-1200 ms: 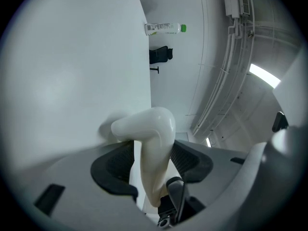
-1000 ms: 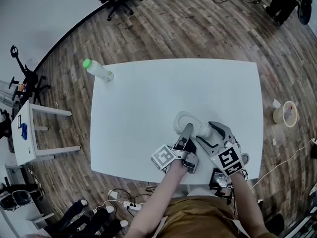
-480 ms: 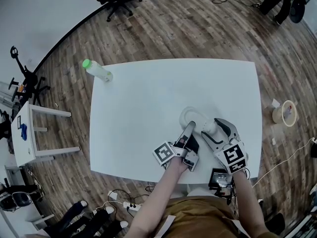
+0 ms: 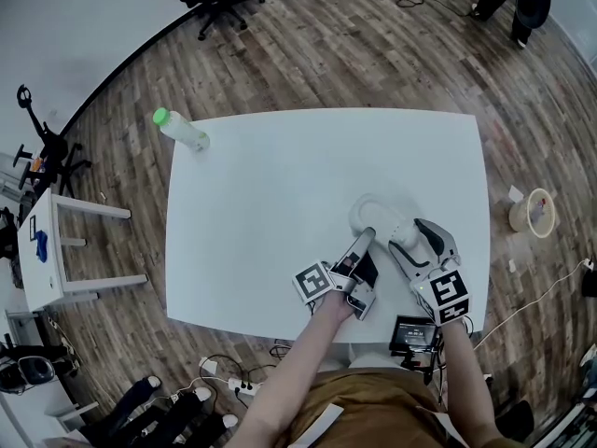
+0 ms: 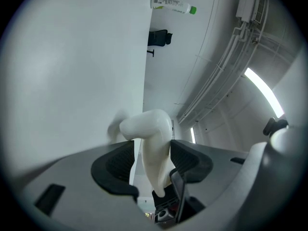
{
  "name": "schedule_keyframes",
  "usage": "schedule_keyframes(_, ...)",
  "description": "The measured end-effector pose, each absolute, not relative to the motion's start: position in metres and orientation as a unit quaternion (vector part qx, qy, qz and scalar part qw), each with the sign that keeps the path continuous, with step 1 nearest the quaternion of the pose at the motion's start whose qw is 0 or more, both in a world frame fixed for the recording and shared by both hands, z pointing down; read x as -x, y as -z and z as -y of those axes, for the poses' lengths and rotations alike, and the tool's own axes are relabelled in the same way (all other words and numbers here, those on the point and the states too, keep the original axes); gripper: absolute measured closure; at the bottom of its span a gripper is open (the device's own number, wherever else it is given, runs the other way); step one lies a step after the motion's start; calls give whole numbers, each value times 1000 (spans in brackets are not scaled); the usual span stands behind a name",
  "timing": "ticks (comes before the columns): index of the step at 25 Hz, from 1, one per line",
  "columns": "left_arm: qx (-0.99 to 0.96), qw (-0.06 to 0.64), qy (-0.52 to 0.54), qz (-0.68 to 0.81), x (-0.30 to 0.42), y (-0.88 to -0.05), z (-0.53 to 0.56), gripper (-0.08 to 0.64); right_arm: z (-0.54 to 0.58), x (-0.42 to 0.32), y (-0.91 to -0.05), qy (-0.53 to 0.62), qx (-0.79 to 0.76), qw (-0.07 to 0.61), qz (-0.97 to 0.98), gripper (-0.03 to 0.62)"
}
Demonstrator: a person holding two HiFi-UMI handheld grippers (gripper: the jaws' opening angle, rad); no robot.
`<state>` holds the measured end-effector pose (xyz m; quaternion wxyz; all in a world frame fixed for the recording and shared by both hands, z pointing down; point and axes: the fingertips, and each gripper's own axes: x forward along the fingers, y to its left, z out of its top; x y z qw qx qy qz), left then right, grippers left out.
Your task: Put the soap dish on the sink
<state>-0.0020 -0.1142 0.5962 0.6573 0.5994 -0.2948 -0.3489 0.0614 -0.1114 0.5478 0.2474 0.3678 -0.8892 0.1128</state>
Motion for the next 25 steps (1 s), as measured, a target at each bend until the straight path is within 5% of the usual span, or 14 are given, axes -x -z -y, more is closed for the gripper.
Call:
schedule_keyframes(7, -594, 656, 372, 281, 24, -595, 101, 334, 121, -82, -538, -137, -411, 214, 876, 313)
schedule_keyframes(25, -589, 648, 382, 296, 39, -592, 106, 334, 101, -86, -600, -165, -403, 280, 855, 314)
